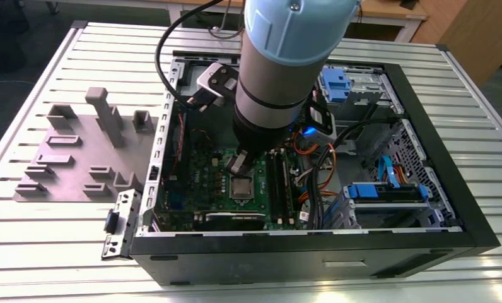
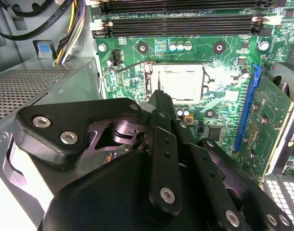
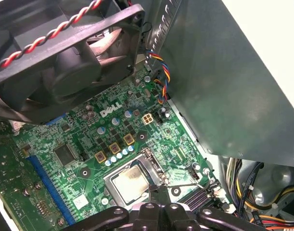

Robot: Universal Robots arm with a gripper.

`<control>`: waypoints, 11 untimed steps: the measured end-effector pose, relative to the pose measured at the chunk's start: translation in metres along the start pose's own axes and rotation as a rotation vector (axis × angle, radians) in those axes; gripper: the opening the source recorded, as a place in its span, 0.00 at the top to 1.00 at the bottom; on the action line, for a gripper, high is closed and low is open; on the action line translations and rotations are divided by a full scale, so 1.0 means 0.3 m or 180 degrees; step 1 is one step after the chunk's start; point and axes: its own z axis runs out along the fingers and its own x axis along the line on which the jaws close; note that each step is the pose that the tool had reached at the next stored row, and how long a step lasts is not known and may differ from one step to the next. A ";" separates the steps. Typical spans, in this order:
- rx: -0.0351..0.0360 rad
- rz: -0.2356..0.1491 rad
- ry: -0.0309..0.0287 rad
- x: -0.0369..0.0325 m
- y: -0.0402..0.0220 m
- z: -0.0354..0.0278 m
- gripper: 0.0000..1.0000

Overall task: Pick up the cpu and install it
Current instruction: 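Install the first cpu locking lever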

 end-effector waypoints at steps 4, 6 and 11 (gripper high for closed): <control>0.0000 -0.0001 0.0000 0.000 0.000 0.000 0.90; 0.0000 0.0000 0.0000 0.000 0.001 -0.006 0.90; 0.0000 0.0000 -0.0001 -0.009 0.003 -0.018 0.90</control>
